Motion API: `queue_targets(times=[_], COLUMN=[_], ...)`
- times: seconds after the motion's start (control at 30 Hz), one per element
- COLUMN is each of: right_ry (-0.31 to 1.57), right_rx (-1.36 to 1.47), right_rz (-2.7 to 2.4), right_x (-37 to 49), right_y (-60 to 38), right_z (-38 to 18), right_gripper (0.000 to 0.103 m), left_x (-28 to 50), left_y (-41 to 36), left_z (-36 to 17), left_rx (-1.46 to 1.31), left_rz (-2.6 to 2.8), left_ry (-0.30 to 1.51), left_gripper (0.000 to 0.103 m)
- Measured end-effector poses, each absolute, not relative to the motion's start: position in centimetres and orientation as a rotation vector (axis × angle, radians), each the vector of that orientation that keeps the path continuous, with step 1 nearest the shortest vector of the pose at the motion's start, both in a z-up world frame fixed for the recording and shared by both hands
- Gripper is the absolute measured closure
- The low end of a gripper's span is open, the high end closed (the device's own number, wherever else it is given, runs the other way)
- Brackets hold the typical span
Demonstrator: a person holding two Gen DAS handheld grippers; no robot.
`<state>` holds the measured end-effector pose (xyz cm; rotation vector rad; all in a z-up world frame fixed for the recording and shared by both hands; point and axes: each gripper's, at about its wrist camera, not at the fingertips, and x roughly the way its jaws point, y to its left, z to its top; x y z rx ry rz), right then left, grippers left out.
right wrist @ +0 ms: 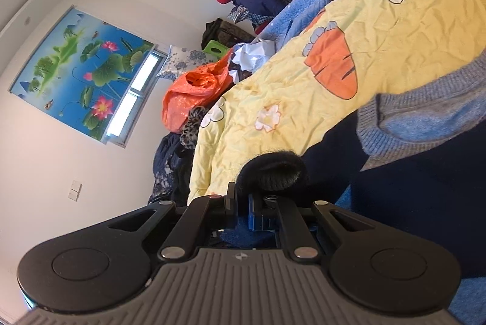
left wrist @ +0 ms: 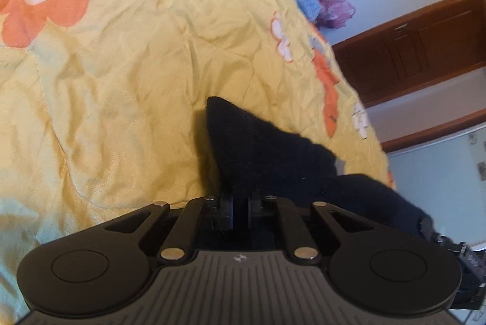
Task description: Fold small clothes
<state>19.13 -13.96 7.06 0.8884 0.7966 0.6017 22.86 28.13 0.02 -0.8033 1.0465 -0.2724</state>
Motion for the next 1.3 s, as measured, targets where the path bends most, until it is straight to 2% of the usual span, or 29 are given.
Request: queue_targets(times=[0.2, 0.4, 0.7, 0.9, 1.03, 1.2, 1.3], right_ry=[0.717, 0.665, 0.704, 0.762, 0.74, 0.707, 0.667], right_rx=[0.849, 0.768, 0.669, 0.694, 0.706, 0.69, 0.693], right_rz=[0.624, 0.561, 0.362, 0.284, 0.309, 0.372, 0.405], right_x=[18.6, 17.6, 16.5, 15.8, 15.9, 16.6, 16.7], right_y=[-16.5, -22.3, -31.4, -34.8, -34.9, -32.8, -31.9], right_z=[11.0, 12.8, 6.4, 1.4, 2.4, 6.1, 8.6], right_gripper=[0.091, 0.091, 0.091, 0.091, 0.091, 0.091, 0.091], left_x=[22.0, 22.4, 23.7, 21.6, 18.3, 14.3, 13.9], left_y=[27.2, 21.9, 14.5, 16.1, 16.7, 13.6, 11.6], left_z=[4.9, 7.0, 2.9, 2.7, 4.8, 3.6, 2.4], left_rx=[-0.748, -0.675, -0.539, -0.617, -0.588, -0.592, -0.556], left_rz=[-0.313, -0.372, -0.299, -0.245, -0.297, -0.416, -0.397], left_ry=[0.99, 1.0, 1.075, 0.997, 0.96, 0.991, 0.979], left_gripper=[0.096, 0.096, 0.095, 0.095, 0.092, 0.089, 0.076])
